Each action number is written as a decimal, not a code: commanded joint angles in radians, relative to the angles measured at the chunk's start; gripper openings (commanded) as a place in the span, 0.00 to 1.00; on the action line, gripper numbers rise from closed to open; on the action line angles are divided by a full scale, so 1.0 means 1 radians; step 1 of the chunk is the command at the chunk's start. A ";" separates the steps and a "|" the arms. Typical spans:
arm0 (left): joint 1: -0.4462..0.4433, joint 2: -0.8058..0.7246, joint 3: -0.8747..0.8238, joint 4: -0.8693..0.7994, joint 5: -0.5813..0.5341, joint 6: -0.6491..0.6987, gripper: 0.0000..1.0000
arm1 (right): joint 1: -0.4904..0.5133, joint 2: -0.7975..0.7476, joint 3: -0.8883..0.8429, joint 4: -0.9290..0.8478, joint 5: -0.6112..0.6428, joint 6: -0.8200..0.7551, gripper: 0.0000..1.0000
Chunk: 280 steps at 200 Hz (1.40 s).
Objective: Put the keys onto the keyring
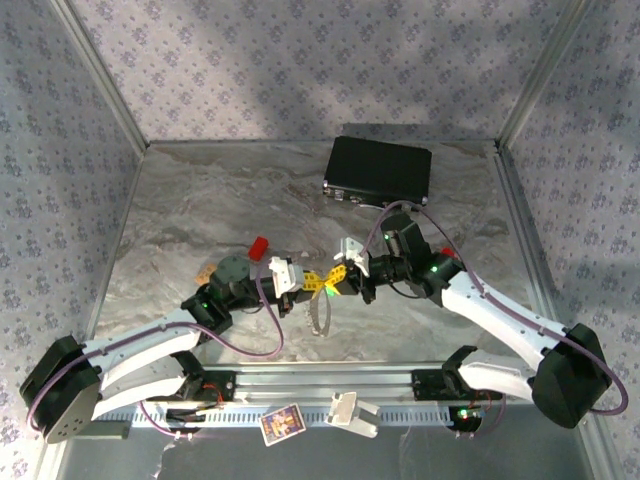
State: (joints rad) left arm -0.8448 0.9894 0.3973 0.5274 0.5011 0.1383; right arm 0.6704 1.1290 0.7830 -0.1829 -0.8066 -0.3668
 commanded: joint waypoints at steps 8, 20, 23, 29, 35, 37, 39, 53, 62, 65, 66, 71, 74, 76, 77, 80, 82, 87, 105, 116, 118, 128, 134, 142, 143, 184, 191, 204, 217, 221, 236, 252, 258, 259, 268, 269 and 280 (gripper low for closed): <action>-0.006 -0.017 0.036 -0.045 -0.001 0.024 0.27 | 0.020 -0.009 0.082 -0.135 0.039 -0.091 0.00; -0.007 -0.017 0.060 -0.111 -0.008 0.048 0.28 | 0.029 -0.001 0.110 -0.206 0.072 -0.132 0.00; -0.009 -0.020 0.067 -0.128 -0.010 0.054 0.28 | 0.033 0.002 0.117 -0.222 0.086 -0.143 0.00; -0.010 -0.018 0.078 -0.157 -0.011 0.065 0.29 | 0.041 0.008 0.133 -0.248 0.109 -0.165 0.00; -0.012 -0.016 0.090 -0.186 -0.012 0.078 0.28 | 0.049 0.015 0.149 -0.283 0.132 -0.183 0.00; -0.012 -0.016 0.094 -0.196 -0.012 0.082 0.28 | 0.052 0.017 0.153 -0.294 0.139 -0.189 0.00; -0.011 -0.016 0.098 -0.204 -0.011 0.085 0.28 | 0.054 0.019 0.159 -0.303 0.147 -0.197 0.00; -0.014 -0.011 0.117 -0.242 -0.008 0.100 0.28 | 0.078 0.040 0.196 -0.362 0.198 -0.233 0.00; -0.013 -0.012 0.123 -0.252 -0.003 0.108 0.27 | 0.096 0.054 0.219 -0.396 0.233 -0.255 0.00; -0.013 -0.012 0.125 -0.253 -0.002 0.109 0.27 | 0.102 0.058 0.226 -0.406 0.243 -0.261 0.00; -0.013 -0.011 0.125 -0.253 -0.002 0.109 0.27 | 0.103 0.058 0.228 -0.409 0.247 -0.263 0.00; -0.013 -0.013 0.127 -0.254 -0.001 0.112 0.26 | 0.110 0.067 0.239 -0.413 0.264 -0.272 0.00; -0.013 -0.013 0.129 -0.255 0.000 0.113 0.26 | 0.116 0.070 0.246 -0.439 0.270 -0.279 0.00; -0.013 -0.014 0.129 -0.254 0.000 0.113 0.26 | 0.117 0.073 0.248 -0.445 0.274 -0.280 0.00; -0.013 -0.014 0.129 -0.255 0.000 0.113 0.26 | 0.117 0.074 0.250 -0.447 0.275 -0.282 0.00; -0.013 -0.013 0.130 -0.256 0.002 0.114 0.25 | 0.122 0.078 0.257 -0.451 0.280 -0.284 0.00; -0.013 -0.014 0.131 -0.256 0.003 0.116 0.25 | 0.122 0.079 0.260 -0.455 0.284 -0.286 0.00; -0.013 -0.012 0.134 -0.259 0.006 0.116 0.24 | 0.126 0.083 0.267 -0.463 0.290 -0.289 0.00; -0.014 -0.007 0.142 -0.268 0.017 0.122 0.20 | 0.139 0.090 0.284 -0.467 0.303 -0.298 0.00; -0.014 -0.002 0.147 -0.270 0.024 0.124 0.18 | 0.150 0.097 0.292 -0.473 0.318 -0.305 0.00; -0.013 -0.001 0.147 -0.270 0.025 0.124 0.18 | 0.152 0.099 0.293 -0.475 0.321 -0.307 0.00; -0.013 0.003 0.149 -0.270 0.028 0.124 0.15 | 0.160 0.108 0.301 -0.487 0.334 -0.313 0.00; -0.014 0.002 0.149 -0.270 0.030 0.126 0.13 | 0.163 0.113 0.307 -0.494 0.339 -0.315 0.00; -0.014 0.001 0.149 -0.270 0.030 0.128 0.10 | 0.164 0.119 0.310 -0.501 0.343 -0.315 0.00; -0.014 0.001 0.149 -0.270 0.030 0.128 0.10 | 0.166 0.120 0.311 -0.501 0.343 -0.316 0.00; -0.013 -0.014 0.131 -0.243 0.031 0.122 0.00 | 0.124 0.060 0.233 -0.383 0.277 -0.244 0.17; -0.013 -0.018 0.123 -0.227 0.032 0.116 0.00 | 0.106 0.036 0.202 -0.339 0.248 -0.219 0.25; -0.013 -0.027 0.099 -0.180 0.029 0.099 0.00 | 0.071 -0.008 0.135 -0.243 0.191 -0.155 0.34; -0.014 -0.035 0.073 -0.123 0.023 0.077 0.00 | 0.059 -0.039 0.080 -0.165 0.163 -0.102 0.36; -0.014 -0.039 0.067 -0.108 0.022 0.071 0.00 | 0.059 -0.045 0.067 -0.148 0.159 -0.090 0.36; -0.013 -0.048 0.041 -0.055 0.019 0.050 0.00 | 0.058 -0.058 0.037 -0.104 0.151 -0.058 0.36; -0.014 -0.057 0.022 -0.024 0.014 0.038 0.00 | 0.058 -0.059 0.021 -0.073 0.159 -0.039 0.36; -0.013 -0.060 0.015 -0.018 0.014 0.035 0.00 | 0.059 -0.060 0.017 -0.064 0.161 -0.036 0.36; -0.013 -0.060 0.015 -0.017 0.013 0.035 0.00 | 0.060 -0.060 0.016 -0.062 0.161 -0.036 0.36; -0.014 -0.062 0.006 -0.009 0.012 0.031 0.00 | 0.058 -0.057 0.013 -0.053 0.164 -0.034 0.35; -0.014 -0.063 0.006 -0.009 0.012 0.031 0.00 | 0.059 -0.057 0.012 -0.052 0.164 -0.033 0.35; -0.013 -0.065 0.000 -0.004 0.011 0.027 0.00 | 0.059 -0.057 0.014 -0.047 0.169 -0.034 0.34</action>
State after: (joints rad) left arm -0.8539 0.9493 0.4099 0.4175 0.5072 0.1928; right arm 0.7288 1.0824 0.8047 -0.3027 -0.6178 -0.4431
